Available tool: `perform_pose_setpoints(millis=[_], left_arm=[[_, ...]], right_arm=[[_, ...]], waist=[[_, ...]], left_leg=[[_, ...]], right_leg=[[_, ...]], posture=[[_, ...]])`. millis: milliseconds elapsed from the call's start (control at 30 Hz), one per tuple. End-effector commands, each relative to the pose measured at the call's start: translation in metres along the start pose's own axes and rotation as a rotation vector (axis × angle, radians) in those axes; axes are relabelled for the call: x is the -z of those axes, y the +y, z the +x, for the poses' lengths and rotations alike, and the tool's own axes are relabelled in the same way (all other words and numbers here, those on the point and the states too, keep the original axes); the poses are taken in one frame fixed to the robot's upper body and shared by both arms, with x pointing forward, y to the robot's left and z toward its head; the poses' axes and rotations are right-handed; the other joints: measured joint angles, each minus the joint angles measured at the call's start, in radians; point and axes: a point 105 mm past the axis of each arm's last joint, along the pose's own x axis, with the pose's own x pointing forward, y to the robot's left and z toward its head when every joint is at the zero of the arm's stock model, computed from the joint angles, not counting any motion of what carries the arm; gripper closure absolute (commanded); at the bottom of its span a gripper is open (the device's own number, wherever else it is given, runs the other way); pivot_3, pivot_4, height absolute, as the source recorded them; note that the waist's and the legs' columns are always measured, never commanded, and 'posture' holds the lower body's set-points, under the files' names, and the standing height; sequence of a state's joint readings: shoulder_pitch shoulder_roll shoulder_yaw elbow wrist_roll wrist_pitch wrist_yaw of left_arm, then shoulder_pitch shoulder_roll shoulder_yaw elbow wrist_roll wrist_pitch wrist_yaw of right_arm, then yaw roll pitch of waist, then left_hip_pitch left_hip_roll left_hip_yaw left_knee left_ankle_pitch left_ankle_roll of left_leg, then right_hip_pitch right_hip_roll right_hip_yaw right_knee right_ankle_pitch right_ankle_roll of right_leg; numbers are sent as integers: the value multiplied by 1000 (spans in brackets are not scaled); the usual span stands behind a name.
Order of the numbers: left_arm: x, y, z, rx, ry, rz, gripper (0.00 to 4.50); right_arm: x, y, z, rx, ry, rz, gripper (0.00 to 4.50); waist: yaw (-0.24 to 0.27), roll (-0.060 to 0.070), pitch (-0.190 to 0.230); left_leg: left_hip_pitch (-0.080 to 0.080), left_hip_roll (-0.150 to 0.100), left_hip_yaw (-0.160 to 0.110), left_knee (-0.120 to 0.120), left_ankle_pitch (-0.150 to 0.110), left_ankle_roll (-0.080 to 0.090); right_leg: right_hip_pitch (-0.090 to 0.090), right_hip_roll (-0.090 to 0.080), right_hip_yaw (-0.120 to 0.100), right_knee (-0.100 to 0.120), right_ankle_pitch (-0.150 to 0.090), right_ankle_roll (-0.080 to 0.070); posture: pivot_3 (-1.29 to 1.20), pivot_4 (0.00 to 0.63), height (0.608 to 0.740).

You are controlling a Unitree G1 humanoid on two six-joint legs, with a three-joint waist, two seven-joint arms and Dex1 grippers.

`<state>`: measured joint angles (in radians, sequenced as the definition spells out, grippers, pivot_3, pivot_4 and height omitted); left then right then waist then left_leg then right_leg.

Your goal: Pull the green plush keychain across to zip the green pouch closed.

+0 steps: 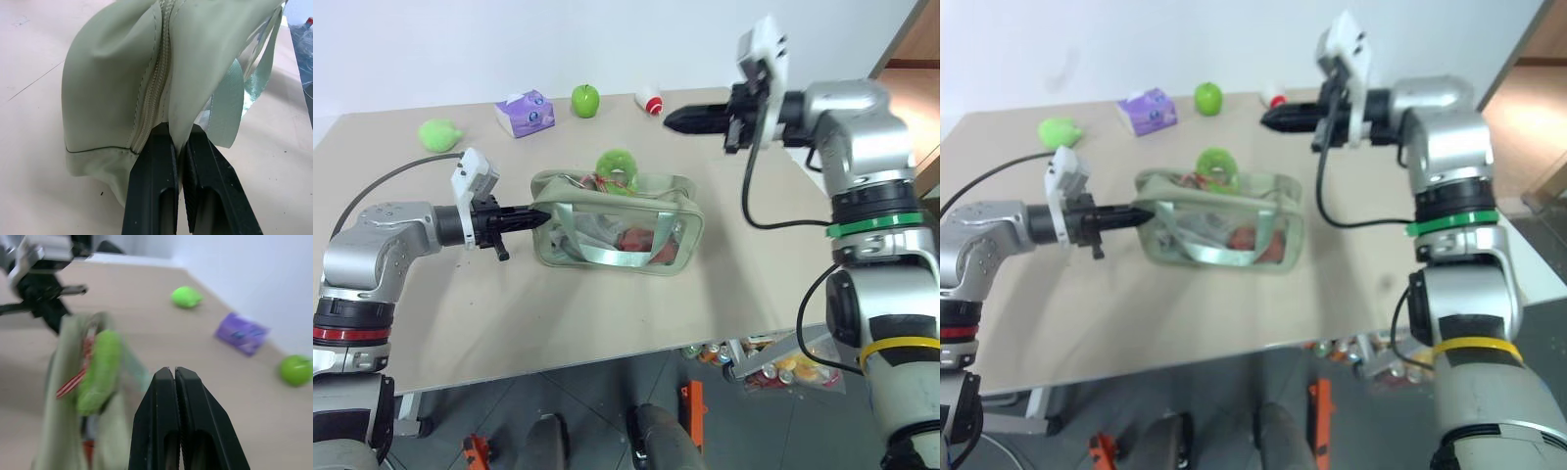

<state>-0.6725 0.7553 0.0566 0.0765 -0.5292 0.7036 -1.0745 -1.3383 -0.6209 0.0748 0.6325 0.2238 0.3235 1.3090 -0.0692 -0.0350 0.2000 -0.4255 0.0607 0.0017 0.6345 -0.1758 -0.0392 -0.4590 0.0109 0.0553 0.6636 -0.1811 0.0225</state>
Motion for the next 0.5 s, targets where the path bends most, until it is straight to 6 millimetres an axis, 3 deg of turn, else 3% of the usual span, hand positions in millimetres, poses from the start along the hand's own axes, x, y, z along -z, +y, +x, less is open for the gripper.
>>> perform_pose_setpoints(millis=[33,200,367,500], left_arm=[[-6,-1,1,6,-28,21,4500],[-6,-2,3,11,-32,17,4500],[-7,-2,4,13,-35,17,4500],[-7,-2,4,12,-36,19,4500]], right_arm=[[-19,-8,-15,32,-22,-67,4449],[-11,-9,-27,42,13,-57,4449],[0,0,-15,19,1,-21,4449],[-6,18,-9,-87,-56,35,3312]], waist=[[0,0,0],[1,0,0],[0,0,0],[3,0,0]], left_leg=[[0,0,0,0,0,0],[0,0,0,0,0,0],[1,-1,0,0,0,0],[1,-1,0,0,0,0]], right_leg=[[0,0,0,0,0,0],[0,0,0,0,0,0],[1,0,1,0,0,0],[1,0,0,0,0,0]], posture=[[0,150,740],[0,150,740],[0,150,740],[0,150,740]])
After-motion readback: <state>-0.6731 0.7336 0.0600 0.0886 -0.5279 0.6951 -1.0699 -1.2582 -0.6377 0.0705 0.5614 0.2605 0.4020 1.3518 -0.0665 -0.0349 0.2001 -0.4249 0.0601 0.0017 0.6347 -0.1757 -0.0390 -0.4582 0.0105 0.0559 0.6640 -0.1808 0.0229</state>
